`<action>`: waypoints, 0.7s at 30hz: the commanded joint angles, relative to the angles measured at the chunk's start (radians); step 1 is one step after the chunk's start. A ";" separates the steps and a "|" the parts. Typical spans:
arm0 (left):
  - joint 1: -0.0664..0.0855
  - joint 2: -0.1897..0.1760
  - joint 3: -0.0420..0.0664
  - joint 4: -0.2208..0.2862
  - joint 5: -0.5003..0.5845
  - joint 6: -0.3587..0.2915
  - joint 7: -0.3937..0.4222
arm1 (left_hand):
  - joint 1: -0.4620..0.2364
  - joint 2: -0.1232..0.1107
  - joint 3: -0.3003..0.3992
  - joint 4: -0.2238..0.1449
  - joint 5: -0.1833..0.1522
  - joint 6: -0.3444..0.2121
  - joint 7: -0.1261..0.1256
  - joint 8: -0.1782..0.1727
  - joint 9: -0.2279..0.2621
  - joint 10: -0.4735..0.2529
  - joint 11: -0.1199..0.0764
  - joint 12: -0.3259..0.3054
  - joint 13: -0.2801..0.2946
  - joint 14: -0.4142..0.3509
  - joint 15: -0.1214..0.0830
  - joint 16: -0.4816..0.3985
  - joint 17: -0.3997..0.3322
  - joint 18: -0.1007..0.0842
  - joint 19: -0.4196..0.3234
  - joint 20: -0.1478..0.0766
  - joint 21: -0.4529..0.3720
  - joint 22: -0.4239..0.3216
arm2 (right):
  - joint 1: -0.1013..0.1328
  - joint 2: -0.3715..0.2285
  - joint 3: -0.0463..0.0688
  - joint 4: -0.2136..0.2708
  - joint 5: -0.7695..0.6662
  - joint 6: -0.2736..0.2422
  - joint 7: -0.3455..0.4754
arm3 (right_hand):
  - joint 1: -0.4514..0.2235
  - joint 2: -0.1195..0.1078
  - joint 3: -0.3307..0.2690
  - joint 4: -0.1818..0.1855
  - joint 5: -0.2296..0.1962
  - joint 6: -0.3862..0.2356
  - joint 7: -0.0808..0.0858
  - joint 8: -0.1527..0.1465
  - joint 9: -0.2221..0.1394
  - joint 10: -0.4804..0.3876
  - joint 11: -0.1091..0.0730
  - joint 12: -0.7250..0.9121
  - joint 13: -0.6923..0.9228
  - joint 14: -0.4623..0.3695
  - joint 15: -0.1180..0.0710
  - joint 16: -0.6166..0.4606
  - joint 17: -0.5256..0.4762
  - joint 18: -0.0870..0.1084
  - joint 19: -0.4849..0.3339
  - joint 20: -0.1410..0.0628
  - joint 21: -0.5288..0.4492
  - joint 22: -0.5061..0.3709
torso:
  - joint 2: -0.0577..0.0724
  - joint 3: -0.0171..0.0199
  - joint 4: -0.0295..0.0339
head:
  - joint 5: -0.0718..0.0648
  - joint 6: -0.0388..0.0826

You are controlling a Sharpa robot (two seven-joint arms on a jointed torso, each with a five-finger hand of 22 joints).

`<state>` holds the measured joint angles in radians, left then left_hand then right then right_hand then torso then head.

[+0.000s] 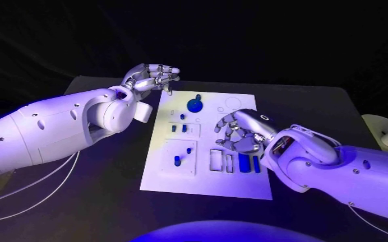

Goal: Assemble the parts on the task board

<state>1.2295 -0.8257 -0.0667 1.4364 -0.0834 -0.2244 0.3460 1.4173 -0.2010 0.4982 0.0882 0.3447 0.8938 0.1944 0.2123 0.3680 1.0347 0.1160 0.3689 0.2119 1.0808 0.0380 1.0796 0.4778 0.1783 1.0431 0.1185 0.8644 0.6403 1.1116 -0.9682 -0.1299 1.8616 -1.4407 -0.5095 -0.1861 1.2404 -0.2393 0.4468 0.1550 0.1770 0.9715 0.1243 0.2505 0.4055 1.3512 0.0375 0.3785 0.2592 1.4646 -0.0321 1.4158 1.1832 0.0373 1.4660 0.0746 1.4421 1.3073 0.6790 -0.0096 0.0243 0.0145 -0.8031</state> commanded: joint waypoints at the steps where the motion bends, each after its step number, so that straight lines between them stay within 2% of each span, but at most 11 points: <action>1: 0.001 0.002 0.000 0.007 0.004 0.019 0.008 | -0.002 0.005 0.002 -0.003 0.004 -0.006 0.002 -0.002 -0.001 -0.007 0.003 0.006 0.001 -0.003 0.001 0.006 -0.002 0.006 -0.001 0.008 -0.005 0.001 | 0.005 -0.060 -0.003 0.023 0.233 0.075 -0.020 | -0.034 0.008 -0.057 0.029 0.016 -0.015 -0.011 0.035 0.028 -0.034 -0.009 0.211 0.219 0.043 -0.013 0.007 0.004 -0.017 0.073 -0.016 0.032 0.231 | -0.007 -0.0007 -0.0079 | -0.041 0.002; 2: 0.001 0.002 0.000 0.007 0.004 0.018 0.009 | -0.002 0.005 0.002 -0.003 0.004 -0.006 0.002 -0.002 -0.001 -0.007 0.003 0.006 0.001 -0.003 0.001 0.006 -0.002 0.006 -0.001 0.008 -0.005 0.001 | 0.006 -0.076 -0.004 0.028 0.242 0.079 -0.024 | -0.014 0.015 -0.081 0.037 0.023 -0.040 -0.013 0.061 0.050 -0.116 -0.016 0.336 0.369 0.043 -0.015 0.009 0.001 -0.017 0.074 -0.015 0.034 0.233 | -0.007 -0.0006 -0.0083 | -0.045 0.002; 3: 0.001 0.002 -0.001 0.009 0.004 0.016 0.012 | -0.004 0.004 0.002 -0.002 0.004 -0.006 0.001 -0.001 -0.001 -0.007 0.003 0.008 0.001 -0.003 0.001 0.006 -0.002 0.006 -0.002 0.008 -0.005 0.001 | 0.006 -0.101 -0.006 0.037 0.250 0.081 -0.029 | -0.029 0.019 -0.089 0.051 0.018 -0.034 -0.014 0.069 0.055 -0.087 -0.010 0.413 0.452 0.044 -0.013 0.011 0.006 -0.018 0.075 -0.015 0.039 0.235 | -0.009 -0.0006 -0.0097 | -0.049 0.000; 6: 0.000 0.003 -0.001 0.012 0.006 0.013 0.020 | -0.014 0.004 -0.002 0.005 0.002 -0.006 0.001 0.000 -0.001 -0.009 0.004 0.011 0.002 -0.003 0.003 0.008 -0.003 0.005 -0.003 0.010 -0.006 0.001 | -0.004 -0.160 -0.011 0.061 0.243 0.080 -0.043 | -0.017 0.022 -0.100 0.060 0.015 -0.040 -0.013 0.089 0.071 -0.108 -0.011 0.444 0.497 0.043 -0.014 0.013 0.005 -0.018 0.075 -0.015 0.040 0.236 | -0.010 -0.0017 -0.0128 | -0.068 0.000; 9: 0.000 0.003 -0.002 0.014 0.006 0.011 0.024 | -0.021 0.004 -0.005 0.010 0.001 -0.007 0.001 0.001 -0.001 -0.010 0.003 0.014 0.003 -0.003 0.003 0.009 -0.003 0.005 -0.003 0.011 -0.008 0.000 | -0.014 -0.194 -0.014 0.077 0.208 0.074 -0.058 | -0.015 0.022 -0.102 0.061 0.014 -0.041 -0.014 0.091 0.074 -0.108 -0.011 0.451 0.507 0.044 -0.013 0.013 0.005 -0.019 0.077 -0.015 0.044 0.237 | -0.013 -0.0021 -0.0161 | -0.074 -0.001; 11: 0.000 0.002 -0.002 0.015 0.006 0.011 0.026 | -0.024 0.003 -0.007 0.012 0.001 -0.007 0.001 0.002 -0.001 -0.012 0.003 0.016 0.003 -0.003 0.003 0.010 -0.003 0.005 -0.004 0.011 -0.009 -0.001 | -0.024 -0.211 -0.017 0.087 0.159 0.066 -0.081 | -0.012 0.024 -0.108 0.068 0.012 -0.041 -0.016 0.103 0.083 -0.105 -0.012 0.478 0.543 0.044 -0.014 0.015 0.006 -0.021 0.081 -0.016 0.055 0.241 | -0.016 -0.0017 -0.0208 | -0.077 -0.005; 13: 0.000 0.002 -0.003 0.015 0.007 0.011 0.027 | -0.026 0.003 -0.008 0.014 0.001 -0.008 0.001 0.002 -0.001 -0.012 0.003 0.017 0.004 -0.003 0.003 0.010 -0.004 0.005 -0.004 0.012 -0.010 -0.001 | -0.036 -0.219 -0.019 0.093 0.125 0.057 -0.106 | -0.013 0.021 -0.115 0.073 0.006 -0.042 -0.017 0.108 0.087 -0.098 -0.012 0.501 0.570 0.044 -0.015 0.016 0.006 -0.022 0.082 -0.016 0.058 0.242 | -0.018 -0.0025 -0.0229 | -0.078 -0.007; 17: -0.001 0.001 -0.003 0.017 0.007 0.012 0.028 | -0.026 0.003 -0.008 0.014 0.001 -0.008 0.001 0.002 -0.001 -0.012 0.003 0.017 0.004 -0.003 0.003 0.010 -0.004 0.005 -0.004 0.012 -0.010 -0.001 | -0.062 -0.212 -0.021 0.096 0.084 0.028 -0.149 | -0.020 0.017 -0.132 0.090 -0.002 -0.046 -0.019 0.118 0.095 -0.083 -0.015 0.546 0.626 0.045 -0.015 0.018 0.009 -0.023 0.084 -0.018 0.064 0.244 | -0.018 -0.0046 -0.0229 | -0.079 -0.009; 21: -0.001 0.000 -0.004 0.017 0.007 0.014 0.027 | -0.026 0.003 -0.008 0.014 0.001 -0.008 0.001 0.002 -0.001 -0.012 0.003 0.017 0.004 -0.003 0.003 0.010 -0.004 0.005 -0.004 0.012 -0.010 -0.001 | -0.083 -0.190 -0.022 0.092 0.059 -0.006 -0.180 | -0.024 0.015 -0.158 0.115 0.006 -0.053 -0.021 0.128 0.104 -0.039 -0.016 0.658 0.749 0.048 -0.017 0.026 0.025 -0.025 0.086 -0.018 0.072 0.247 | -0.017 -0.0028 -0.0207 | -0.078 -0.010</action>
<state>1.2286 -0.8262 -0.0705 1.4504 -0.0827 -0.2239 0.3568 1.4011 -0.1986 0.4883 0.0980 0.3447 0.8938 0.1944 0.2123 0.3680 1.0310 0.1197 0.3794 0.2145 1.0809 0.0380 1.0863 0.4757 0.1782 1.0381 0.1236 0.8598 0.6402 1.0327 -1.1627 -0.1521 1.9536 -1.3190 -0.4808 -0.3059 1.2185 -0.2185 0.2902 0.2735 0.1808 0.9238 0.1005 0.3787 0.5097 1.3167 0.0223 1.0473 1.0195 1.4664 -0.0399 1.4409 1.2112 0.0219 1.4661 0.0643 1.5115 1.3081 0.6621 -0.0132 0.0029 -0.0633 -0.8128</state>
